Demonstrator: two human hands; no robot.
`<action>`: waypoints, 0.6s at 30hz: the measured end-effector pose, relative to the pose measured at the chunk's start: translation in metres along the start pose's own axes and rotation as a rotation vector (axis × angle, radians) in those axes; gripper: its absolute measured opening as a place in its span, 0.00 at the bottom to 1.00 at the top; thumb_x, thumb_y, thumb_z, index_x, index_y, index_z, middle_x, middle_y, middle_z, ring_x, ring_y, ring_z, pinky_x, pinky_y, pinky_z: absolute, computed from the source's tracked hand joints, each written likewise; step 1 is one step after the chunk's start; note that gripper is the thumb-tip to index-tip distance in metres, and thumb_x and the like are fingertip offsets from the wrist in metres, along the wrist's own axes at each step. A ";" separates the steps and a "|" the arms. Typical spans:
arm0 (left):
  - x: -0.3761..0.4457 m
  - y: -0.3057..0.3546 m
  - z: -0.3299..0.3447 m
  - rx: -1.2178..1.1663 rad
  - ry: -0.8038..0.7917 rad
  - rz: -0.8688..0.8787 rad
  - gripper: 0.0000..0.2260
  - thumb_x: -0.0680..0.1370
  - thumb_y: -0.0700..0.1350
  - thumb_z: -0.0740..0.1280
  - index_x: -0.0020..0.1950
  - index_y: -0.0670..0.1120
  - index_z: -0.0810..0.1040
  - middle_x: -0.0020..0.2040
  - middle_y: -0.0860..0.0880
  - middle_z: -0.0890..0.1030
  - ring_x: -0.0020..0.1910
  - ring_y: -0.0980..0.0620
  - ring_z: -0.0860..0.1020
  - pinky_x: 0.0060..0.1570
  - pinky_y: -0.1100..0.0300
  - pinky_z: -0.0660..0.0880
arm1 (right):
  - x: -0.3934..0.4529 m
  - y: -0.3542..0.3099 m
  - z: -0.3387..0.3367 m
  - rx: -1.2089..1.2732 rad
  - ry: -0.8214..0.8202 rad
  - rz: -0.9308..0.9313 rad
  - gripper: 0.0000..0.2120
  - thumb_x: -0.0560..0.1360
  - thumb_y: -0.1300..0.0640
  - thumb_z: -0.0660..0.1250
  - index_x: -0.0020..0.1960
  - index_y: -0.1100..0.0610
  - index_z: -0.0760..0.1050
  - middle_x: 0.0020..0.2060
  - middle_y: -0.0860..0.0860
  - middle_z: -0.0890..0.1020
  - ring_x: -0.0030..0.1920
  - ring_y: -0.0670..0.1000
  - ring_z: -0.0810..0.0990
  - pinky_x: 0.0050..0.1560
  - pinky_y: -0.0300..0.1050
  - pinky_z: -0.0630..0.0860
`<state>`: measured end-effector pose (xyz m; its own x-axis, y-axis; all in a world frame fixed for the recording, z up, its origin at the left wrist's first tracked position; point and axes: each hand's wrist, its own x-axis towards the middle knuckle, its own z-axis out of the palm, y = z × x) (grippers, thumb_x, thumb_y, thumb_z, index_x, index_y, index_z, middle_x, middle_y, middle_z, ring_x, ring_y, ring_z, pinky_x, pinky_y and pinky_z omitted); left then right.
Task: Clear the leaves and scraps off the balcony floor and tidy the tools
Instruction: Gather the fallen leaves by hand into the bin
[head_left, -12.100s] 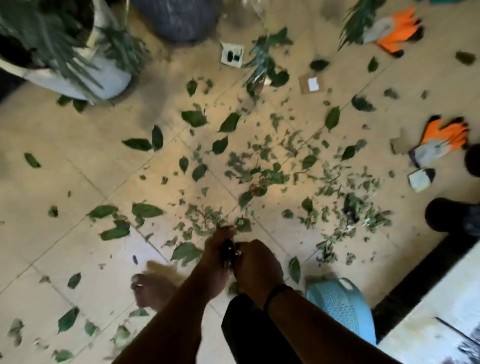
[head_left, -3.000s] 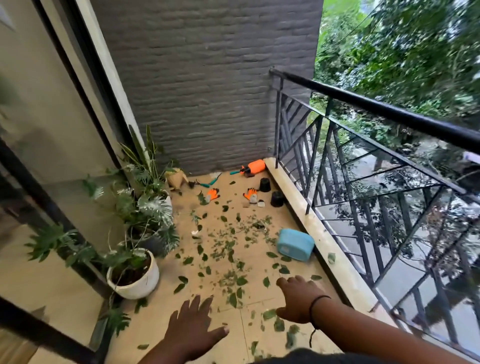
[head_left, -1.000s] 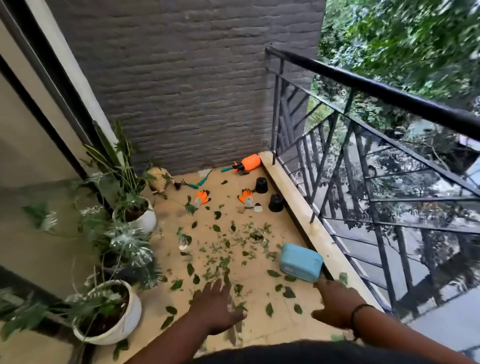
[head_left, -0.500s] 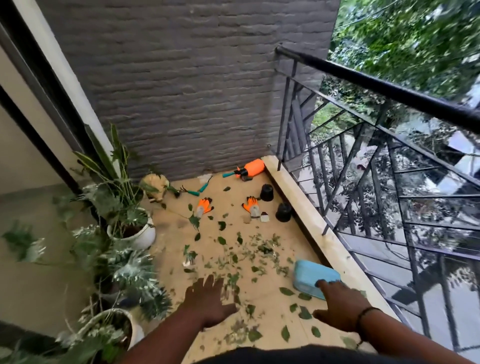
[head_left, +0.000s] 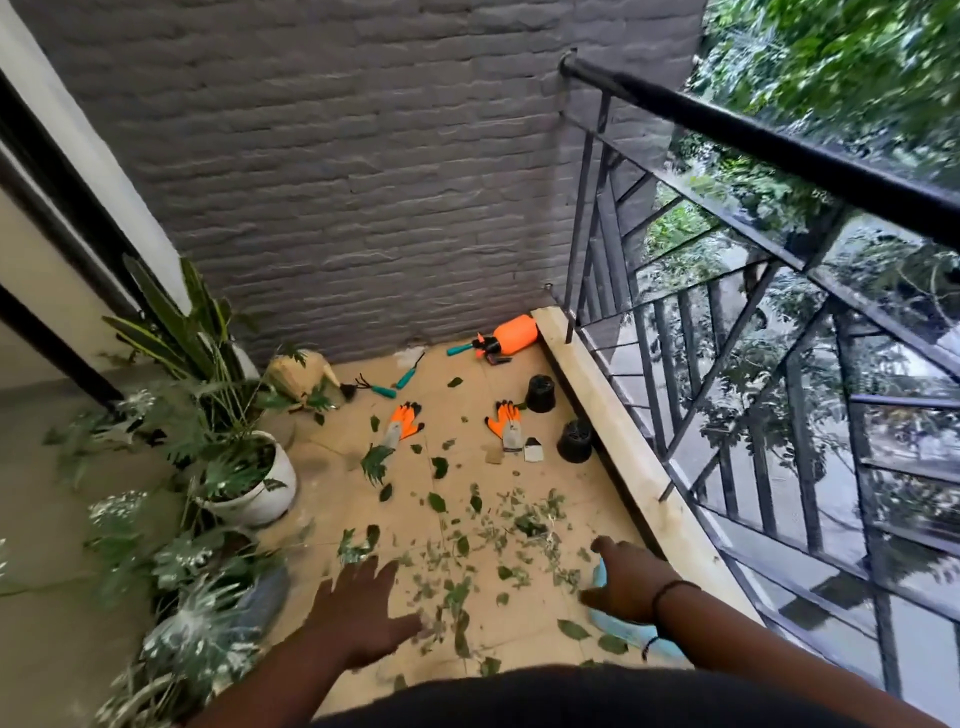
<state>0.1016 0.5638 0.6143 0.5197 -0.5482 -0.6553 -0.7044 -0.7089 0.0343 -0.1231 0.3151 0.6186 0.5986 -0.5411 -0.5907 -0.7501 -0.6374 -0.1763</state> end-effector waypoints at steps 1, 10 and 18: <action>0.008 0.002 -0.006 -0.008 0.009 -0.016 0.41 0.75 0.72 0.55 0.81 0.53 0.47 0.81 0.47 0.47 0.79 0.44 0.50 0.75 0.45 0.53 | 0.011 0.000 -0.010 -0.014 -0.006 -0.013 0.37 0.72 0.36 0.65 0.75 0.50 0.58 0.68 0.54 0.71 0.66 0.56 0.71 0.63 0.51 0.72; 0.041 0.021 -0.029 -0.046 0.008 -0.044 0.40 0.76 0.71 0.55 0.81 0.53 0.47 0.81 0.48 0.48 0.79 0.45 0.50 0.75 0.46 0.52 | 0.073 -0.004 -0.043 -0.028 -0.050 -0.074 0.36 0.73 0.36 0.65 0.75 0.50 0.59 0.67 0.54 0.73 0.66 0.56 0.72 0.62 0.51 0.72; 0.091 0.010 -0.058 -0.038 -0.054 -0.007 0.41 0.75 0.72 0.55 0.81 0.52 0.45 0.81 0.48 0.46 0.79 0.43 0.47 0.76 0.44 0.50 | 0.096 -0.001 -0.050 -0.046 -0.062 -0.020 0.36 0.73 0.36 0.65 0.74 0.50 0.59 0.67 0.53 0.72 0.65 0.55 0.72 0.62 0.50 0.72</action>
<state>0.1700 0.4814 0.5989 0.4969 -0.5188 -0.6957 -0.6811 -0.7299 0.0578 -0.0509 0.2359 0.6017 0.5935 -0.4942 -0.6353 -0.7238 -0.6729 -0.1527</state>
